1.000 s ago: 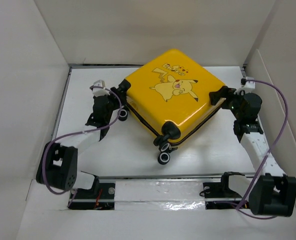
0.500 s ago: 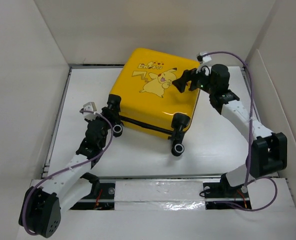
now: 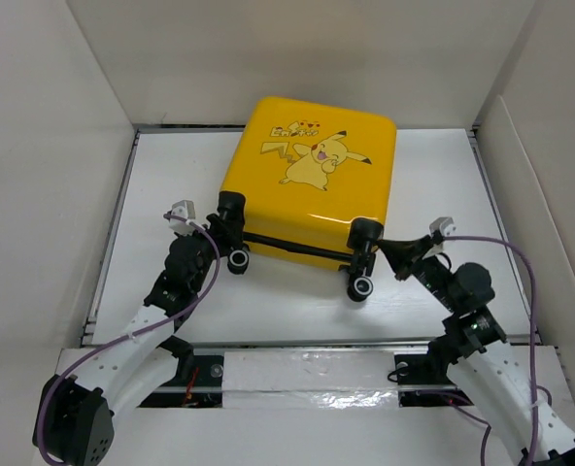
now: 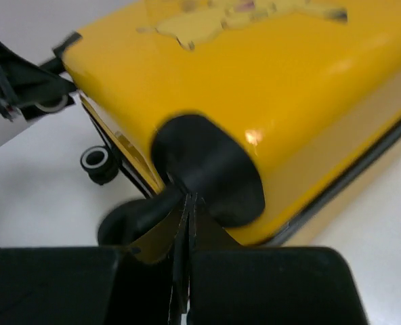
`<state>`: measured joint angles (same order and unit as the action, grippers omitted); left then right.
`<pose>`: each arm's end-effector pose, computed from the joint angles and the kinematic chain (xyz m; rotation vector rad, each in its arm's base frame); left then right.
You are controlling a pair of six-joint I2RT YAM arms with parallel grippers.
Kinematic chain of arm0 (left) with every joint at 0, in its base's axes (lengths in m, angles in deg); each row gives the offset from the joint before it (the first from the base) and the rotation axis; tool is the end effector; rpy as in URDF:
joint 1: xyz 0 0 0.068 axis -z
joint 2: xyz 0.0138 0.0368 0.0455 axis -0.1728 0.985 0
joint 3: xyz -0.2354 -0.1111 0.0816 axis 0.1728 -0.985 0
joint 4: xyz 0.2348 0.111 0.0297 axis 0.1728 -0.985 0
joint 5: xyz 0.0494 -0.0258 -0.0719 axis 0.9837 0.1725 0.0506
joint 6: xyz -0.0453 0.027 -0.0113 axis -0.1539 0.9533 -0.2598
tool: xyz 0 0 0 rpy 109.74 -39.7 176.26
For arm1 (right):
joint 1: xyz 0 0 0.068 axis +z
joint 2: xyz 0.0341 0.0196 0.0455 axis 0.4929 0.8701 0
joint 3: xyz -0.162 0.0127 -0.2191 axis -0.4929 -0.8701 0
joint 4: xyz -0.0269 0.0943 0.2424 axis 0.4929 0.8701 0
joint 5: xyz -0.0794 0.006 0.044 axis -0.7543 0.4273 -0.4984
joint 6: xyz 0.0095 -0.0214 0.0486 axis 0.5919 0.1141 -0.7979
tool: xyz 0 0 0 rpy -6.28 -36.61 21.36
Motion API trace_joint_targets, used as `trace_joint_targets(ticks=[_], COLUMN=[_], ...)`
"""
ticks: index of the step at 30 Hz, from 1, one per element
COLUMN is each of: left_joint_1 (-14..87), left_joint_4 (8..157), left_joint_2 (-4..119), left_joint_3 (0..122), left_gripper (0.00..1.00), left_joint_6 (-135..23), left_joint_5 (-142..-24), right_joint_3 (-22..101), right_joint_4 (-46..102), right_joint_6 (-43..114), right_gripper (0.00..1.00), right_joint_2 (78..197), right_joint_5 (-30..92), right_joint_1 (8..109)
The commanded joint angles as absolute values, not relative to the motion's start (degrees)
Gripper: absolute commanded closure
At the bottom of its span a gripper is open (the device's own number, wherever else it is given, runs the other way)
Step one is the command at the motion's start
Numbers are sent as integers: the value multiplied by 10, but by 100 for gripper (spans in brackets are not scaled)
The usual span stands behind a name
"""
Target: Pack the luggage
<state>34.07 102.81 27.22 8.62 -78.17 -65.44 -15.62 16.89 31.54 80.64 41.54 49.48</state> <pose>0.1757 -0.0723 0.2437 -0.2688 1.6373 -0.6408 0.1236 0.0568 0.2788 -0.3831 1.4451 0.6733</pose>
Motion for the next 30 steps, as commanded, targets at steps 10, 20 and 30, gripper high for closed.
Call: trace_joint_targets(ticks=[10,20,30], left_joint_1=[359,359,359], left_joint_4=[1077,989,871], left_joint_2=[257,294,309], left_joint_3=[145,192,265], left_gripper=[100,58,46], left_joint_6=[-815,-797,-754], left_joint_5=[-775,-770,-706], right_joint_3=[-291,-258,-258], right_joint_4=[149,29,47], right_joint_6=[266,286,288], right_gripper=[50,48,48], right_joint_2=[759,965,924], right_joint_5=[311,291,260], right_joint_1=[538,587,587])
